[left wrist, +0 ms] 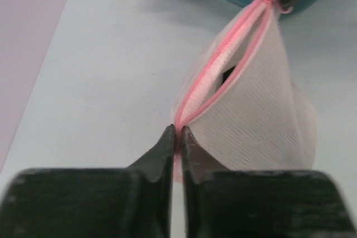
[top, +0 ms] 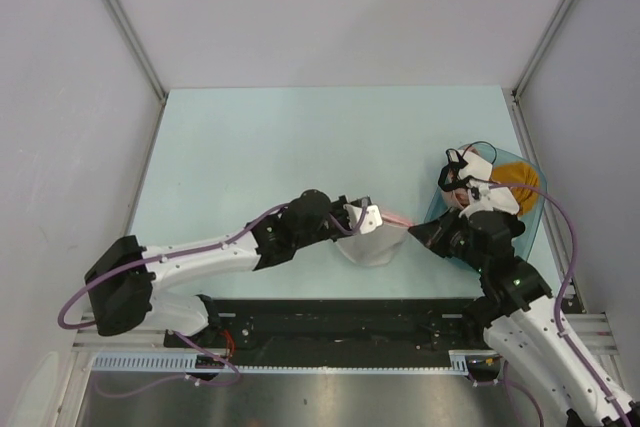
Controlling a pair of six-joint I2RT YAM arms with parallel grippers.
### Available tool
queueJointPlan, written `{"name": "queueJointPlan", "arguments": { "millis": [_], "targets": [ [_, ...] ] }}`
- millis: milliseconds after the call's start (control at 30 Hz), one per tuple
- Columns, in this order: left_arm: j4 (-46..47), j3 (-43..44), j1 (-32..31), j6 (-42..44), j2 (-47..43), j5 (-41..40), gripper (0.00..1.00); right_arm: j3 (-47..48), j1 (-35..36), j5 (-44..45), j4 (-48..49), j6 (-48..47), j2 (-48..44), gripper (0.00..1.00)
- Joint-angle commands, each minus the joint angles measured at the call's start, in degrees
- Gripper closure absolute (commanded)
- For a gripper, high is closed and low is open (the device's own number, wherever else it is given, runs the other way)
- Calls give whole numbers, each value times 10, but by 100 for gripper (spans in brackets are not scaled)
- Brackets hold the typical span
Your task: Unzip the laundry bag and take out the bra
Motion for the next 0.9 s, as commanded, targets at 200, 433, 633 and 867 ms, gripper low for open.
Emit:
{"name": "queueJointPlan", "arguments": {
  "millis": [200, 433, 633, 867],
  "targets": [
    [-117, 110, 26, -22, -24, 38, 25, 2, 141, 103, 70, 68, 19, 100],
    [-221, 164, 0, -25, -11, 106, 25, 2, 151, 118, 74, 65, 34, 100],
    [-179, 133, -40, -22, 5, 96, 24, 2, 151, 112, 84, 61, 37, 100],
    [-156, 129, -57, -21, 54, 78, 25, 2, 151, 116, 79, 67, 35, 100]
  ]
}}
